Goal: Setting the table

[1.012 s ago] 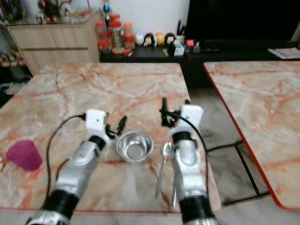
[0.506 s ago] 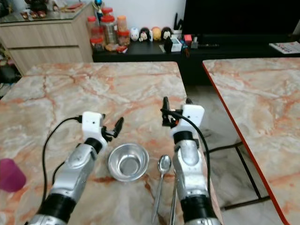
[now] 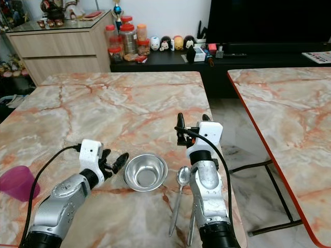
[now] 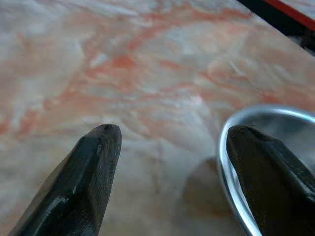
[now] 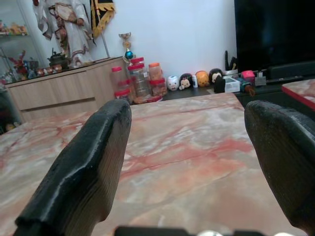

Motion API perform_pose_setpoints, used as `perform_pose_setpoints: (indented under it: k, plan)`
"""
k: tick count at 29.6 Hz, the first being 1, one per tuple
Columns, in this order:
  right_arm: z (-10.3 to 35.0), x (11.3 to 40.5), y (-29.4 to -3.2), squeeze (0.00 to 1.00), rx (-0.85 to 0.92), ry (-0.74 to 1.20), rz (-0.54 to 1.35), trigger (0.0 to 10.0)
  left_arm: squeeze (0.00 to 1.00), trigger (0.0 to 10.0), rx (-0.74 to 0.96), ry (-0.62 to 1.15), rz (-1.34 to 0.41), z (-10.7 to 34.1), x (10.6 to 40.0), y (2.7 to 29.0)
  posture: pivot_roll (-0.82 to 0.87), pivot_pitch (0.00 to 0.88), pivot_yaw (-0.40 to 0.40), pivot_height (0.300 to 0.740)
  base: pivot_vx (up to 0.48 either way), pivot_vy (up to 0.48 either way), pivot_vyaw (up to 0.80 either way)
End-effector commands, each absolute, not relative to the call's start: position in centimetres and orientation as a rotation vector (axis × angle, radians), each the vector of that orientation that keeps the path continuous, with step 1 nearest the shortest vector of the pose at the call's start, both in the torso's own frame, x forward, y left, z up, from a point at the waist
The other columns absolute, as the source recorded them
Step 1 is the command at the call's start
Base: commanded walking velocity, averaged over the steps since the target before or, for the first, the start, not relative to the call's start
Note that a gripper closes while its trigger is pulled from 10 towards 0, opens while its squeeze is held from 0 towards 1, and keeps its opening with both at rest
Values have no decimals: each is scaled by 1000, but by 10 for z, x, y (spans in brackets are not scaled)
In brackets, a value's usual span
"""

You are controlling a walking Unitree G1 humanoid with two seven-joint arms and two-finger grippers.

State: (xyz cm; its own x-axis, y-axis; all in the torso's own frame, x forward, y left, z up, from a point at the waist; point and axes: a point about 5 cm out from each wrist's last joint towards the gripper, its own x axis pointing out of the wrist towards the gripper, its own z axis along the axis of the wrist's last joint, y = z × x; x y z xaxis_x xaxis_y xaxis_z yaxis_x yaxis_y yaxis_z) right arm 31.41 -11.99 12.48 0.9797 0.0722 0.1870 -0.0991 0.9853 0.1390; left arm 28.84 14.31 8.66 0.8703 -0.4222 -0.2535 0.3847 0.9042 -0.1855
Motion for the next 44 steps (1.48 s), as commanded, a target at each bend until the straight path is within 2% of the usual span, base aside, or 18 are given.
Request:
perform_pose_setpoints:
  k: [1, 4, 7, 18, 26, 44]
  plan:
    - [132, 315, -117, 0, 149, -206, 96, 10000, 0, 10000, -147, 312, -422, 88, 287, 146, -32, 0, 37, 740, 0, 0, 0]
    - [132, 315, -118, 0, 149, -206, 97, 10000, 0, 10000, -138, 316, -414, 89, 287, 148, -32, 0, 37, 740, 0, 0, 0]
    - [131, 314, -119, 0, 148, -200, 95, 10000, 0, 10000, -235, 333, -396, 94, 289, 148, -26, 0, 30, 740, 0, 0, 0]
    - [131, 315, -119, 0, 151, -194, 94, 10000, 0, 10000, -266, 349, -426, 105, 288, 155, -16, 0, 25, 740, 0, 0, 0]
    - [131, 315, -118, 0, 153, -190, 95, 10000, 0, 10000, -212, 384, -498, 109, 284, 158, -17, 0, 28, 740, 0, 0, 0]
    - [132, 316, -120, 0, 150, -192, 95, 10000, 0, 10000, -94, 407, -605, 107, 278, 142, -20, 0, 25, 740, 0, 0, 0]
